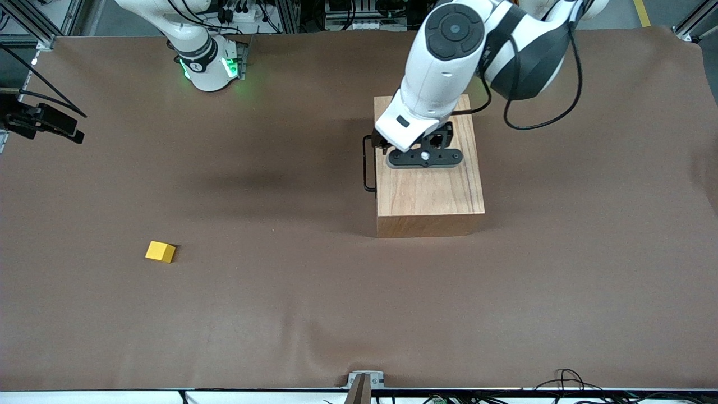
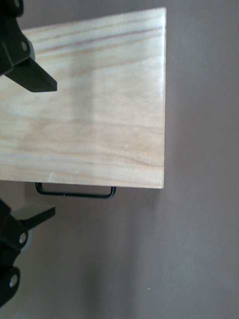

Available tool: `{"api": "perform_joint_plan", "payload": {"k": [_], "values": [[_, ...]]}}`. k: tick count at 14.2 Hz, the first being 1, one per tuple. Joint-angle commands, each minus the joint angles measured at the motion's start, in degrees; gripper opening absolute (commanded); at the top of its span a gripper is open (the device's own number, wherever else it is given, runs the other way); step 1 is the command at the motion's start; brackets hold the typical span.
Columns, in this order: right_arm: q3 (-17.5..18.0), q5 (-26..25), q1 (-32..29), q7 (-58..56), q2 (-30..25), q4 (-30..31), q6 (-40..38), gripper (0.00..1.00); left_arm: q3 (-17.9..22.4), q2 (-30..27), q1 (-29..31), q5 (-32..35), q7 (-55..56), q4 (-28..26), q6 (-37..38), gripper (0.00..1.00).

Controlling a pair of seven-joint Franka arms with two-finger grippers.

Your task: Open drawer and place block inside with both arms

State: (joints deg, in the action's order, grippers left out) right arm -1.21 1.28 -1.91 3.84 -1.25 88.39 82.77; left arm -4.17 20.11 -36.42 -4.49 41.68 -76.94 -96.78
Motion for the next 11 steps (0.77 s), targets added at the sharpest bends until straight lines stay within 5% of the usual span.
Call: {"api": "perform_joint_plan", "payload": {"k": [1, 11], "values": [[0.3, 0.0, -0.3, 0.6, 0.2, -0.8, -0.7, 1.0, 0.6, 1.2, -1.3, -0.5, 1.8, 1.6, -0.5, 1.0], [0.3, 0.0, -0.3, 0.6, 0.2, -0.8, -0.7, 1.0, 1.5, 6.3, -8.7, 3.0, 15.3, 2.6, -6.0, 1.0]]}}
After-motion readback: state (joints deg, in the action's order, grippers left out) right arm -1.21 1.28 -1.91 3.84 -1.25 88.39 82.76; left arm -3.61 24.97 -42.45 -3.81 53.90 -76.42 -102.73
